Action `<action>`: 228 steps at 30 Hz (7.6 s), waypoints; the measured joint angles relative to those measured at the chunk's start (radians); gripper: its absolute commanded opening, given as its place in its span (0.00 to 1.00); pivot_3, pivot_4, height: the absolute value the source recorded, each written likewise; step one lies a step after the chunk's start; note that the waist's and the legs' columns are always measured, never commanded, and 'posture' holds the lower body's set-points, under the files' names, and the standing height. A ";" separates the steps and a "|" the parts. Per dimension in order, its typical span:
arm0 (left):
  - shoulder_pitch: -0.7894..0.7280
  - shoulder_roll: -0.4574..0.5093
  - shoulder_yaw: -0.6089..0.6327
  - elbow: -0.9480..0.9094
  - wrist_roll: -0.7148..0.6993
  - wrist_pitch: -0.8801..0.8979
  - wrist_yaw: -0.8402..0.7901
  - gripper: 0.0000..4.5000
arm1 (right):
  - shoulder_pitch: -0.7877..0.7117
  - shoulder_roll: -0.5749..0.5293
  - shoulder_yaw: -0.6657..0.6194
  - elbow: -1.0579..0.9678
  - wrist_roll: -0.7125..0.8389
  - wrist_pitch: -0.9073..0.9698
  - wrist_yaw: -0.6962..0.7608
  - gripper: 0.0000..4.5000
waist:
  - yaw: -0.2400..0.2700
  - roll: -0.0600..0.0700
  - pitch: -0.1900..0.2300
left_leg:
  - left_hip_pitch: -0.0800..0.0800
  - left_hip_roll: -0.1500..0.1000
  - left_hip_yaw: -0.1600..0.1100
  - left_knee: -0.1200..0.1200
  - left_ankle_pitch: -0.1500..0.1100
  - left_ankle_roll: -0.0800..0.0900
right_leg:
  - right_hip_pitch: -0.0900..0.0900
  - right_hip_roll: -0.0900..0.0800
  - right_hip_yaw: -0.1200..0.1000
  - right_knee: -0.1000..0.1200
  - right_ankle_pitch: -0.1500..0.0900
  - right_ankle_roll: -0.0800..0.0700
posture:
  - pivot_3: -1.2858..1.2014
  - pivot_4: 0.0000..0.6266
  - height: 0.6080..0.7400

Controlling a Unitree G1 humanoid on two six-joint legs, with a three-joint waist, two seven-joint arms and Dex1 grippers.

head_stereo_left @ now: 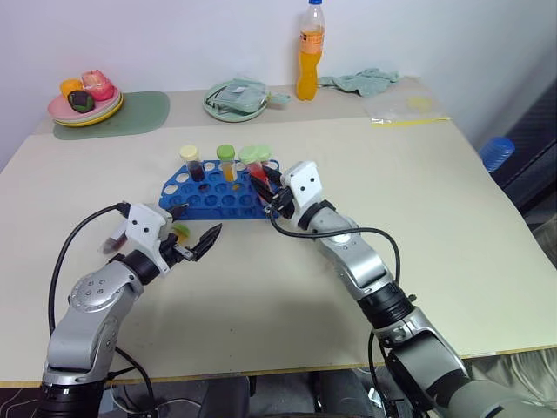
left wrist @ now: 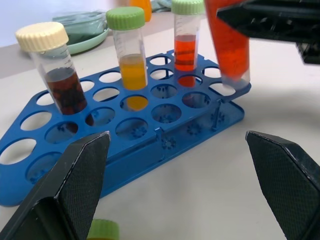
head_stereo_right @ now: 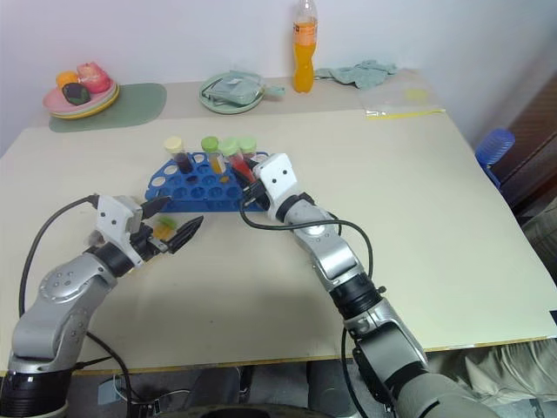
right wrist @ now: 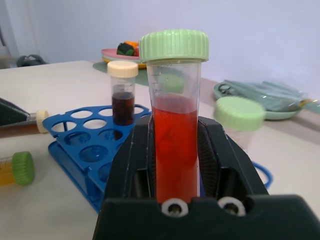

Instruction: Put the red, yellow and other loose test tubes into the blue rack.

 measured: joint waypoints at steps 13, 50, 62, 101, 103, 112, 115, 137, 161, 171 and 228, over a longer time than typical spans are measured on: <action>0.042 0.000 0.019 0.031 0.002 -0.054 -0.036 1.00 | -0.023 0.073 -0.061 0.133 -0.064 -0.111 0.036 0.15 | -0.001 0.000 0.000 | 0.001 0.000 0.000 -0.002 0.001 -0.003 | -0.001 0.000 0.001 0.001 0.000 -0.001 | 0.52 0.24 1.00; -0.108 0.264 0.105 -0.042 -0.111 0.443 0.055 1.00 | 0.261 -0.371 -0.141 -0.475 0.051 0.239 0.423 0.99 | -0.001 0.000 0.000 | 0.002 0.000 0.000 -0.002 0.001 -0.002 | 0.000 0.000 0.001 0.001 0.000 0.000 | 0.52 0.24 1.00; -0.639 0.555 -0.246 0.142 -0.197 1.193 -0.013 1.00 | 0.226 -0.465 -0.126 -0.604 0.118 0.358 0.559 0.99 | 0.001 -0.004 0.002 | 0.001 0.001 0.002 -0.002 0.001 -0.002 | 0.000 0.003 0.000 0.001 0.000 0.000 | 0.52 0.24 1.00; -0.242 0.415 0.054 -0.120 -0.094 0.574 -0.031 0.32 | 0.283 -0.398 -0.111 -0.655 0.138 0.403 0.514 1.00 | 0.009 -0.005 0.003 | -0.001 0.001 0.006 -0.002 0.004 -0.007 | -0.004 -0.002 0.005 0.002 0.000 -0.001 | 0.52 0.24 1.00; -0.218 0.350 0.073 -0.181 -0.086 0.462 -0.034 0.32 | 0.296 -0.397 -0.120 -0.655 0.138 0.402 0.503 1.00 | 0.025 -0.004 0.002 | 0.000 0.000 0.009 -0.001 0.002 -0.003 | -0.002 -0.003 0.005 0.001 0.000 -0.001 | 0.52 0.24 1.00; -0.277 -0.171 -0.079 -0.006 0.118 -0.026 0.224 0.32 | 0.352 -0.365 -0.124 -0.628 0.114 0.373 0.432 1.00 | 0.027 -0.009 -0.001 | 0.000 -0.002 0.011 0.006 -0.001 0.001 | 0.001 -0.002 0.007 -0.002 0.005 0.005 | 0.52 0.24 1.00; -0.273 -0.242 -0.156 0.109 0.217 -0.184 0.256 0.32 | 0.359 -0.361 -0.124 -0.628 0.114 0.372 0.421 1.00 | 0.028 -0.009 -0.001 | 0.000 -0.001 0.011 0.006 -0.001 0.001 | 0.002 -0.002 0.007 -0.002 0.005 0.005 | 0.52 0.24 1.00; -0.380 -0.376 -0.184 0.546 0.285 -0.517 0.237 0.32 | 0.381 -0.361 -0.127 -0.630 0.107 0.371 0.375 1.00 | 0.031 -0.009 -0.001 | 0.000 -0.002 0.010 0.007 -0.001 0.002 | 0.002 -0.001 0.006 -0.002 0.005 0.005 | 0.52 0.24 1.00; -0.371 -0.432 -0.160 0.620 0.243 -0.584 0.258 0.96 | 0.384 -0.358 -0.126 -0.633 0.115 0.377 0.366 1.00 | 0.027 -0.009 -0.001 | 0.000 -0.001 0.010 0.007 -0.001 0.002 | 0.002 -0.001 0.006 -0.002 0.005 0.006 | 0.52 0.24 1.00; -0.305 -0.222 0.074 0.160 -0.068 -0.236 0.288 0.96 | 0.408 -0.359 -0.126 -0.655 0.118 0.383 0.368 1.00 | 0.029 -0.009 -0.001 | 0.000 -0.001 0.010 0.007 -0.001 0.002 | 0.002 -0.001 0.006 -0.002 0.005 0.006 | 0.52 0.24 1.00; -0.316 -0.161 0.001 0.188 0.166 -0.280 0.181 0.17 | 0.363 -0.319 -0.121 -0.613 0.096 0.358 0.358 1.00 | 0.028 -0.013 0.000 | -0.001 -0.001 0.013 0.007 -0.001 0.002 | -0.004 -0.003 0.009 0.004 0.005 0.005 | 0.52 0.24 1.00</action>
